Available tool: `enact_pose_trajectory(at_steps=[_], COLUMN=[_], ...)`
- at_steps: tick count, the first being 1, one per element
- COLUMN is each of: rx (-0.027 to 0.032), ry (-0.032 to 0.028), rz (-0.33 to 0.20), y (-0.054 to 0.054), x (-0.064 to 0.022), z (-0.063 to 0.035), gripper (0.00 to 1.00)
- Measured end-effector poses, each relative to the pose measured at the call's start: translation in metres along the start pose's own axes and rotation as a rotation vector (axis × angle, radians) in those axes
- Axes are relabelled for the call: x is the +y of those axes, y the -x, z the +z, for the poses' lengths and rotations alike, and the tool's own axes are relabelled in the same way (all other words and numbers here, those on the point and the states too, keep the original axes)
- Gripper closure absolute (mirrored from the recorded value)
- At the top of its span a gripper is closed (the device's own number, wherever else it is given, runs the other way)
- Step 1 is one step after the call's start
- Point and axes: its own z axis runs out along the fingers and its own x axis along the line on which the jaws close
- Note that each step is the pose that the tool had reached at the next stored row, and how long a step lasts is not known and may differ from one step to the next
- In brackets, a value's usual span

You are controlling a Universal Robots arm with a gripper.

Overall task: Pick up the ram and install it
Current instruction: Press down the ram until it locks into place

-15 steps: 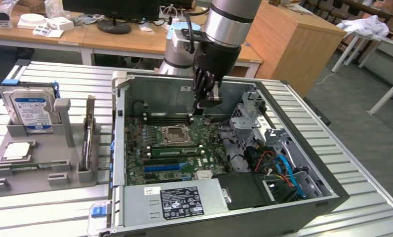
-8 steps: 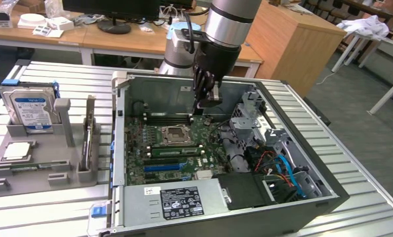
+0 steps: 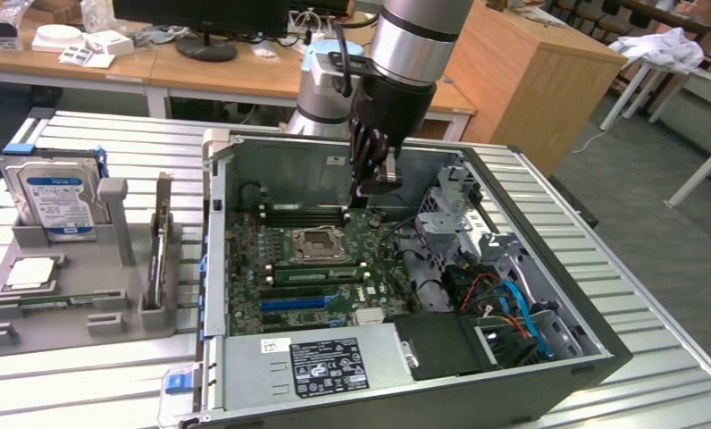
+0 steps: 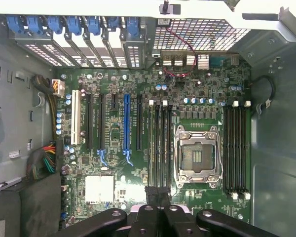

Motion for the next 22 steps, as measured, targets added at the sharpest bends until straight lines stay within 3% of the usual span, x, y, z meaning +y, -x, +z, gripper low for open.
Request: enact_pose_trajectory(at_steps=[11,22], rx=[0.0001,0.0000], ry=[0.0018,0.0018], rz=[0.000,0.000], y=[0.000,0.000], x=[-0.0190,-0.0289], z=[-0.0008,-0.0011], gripper=[0.90,0.90])
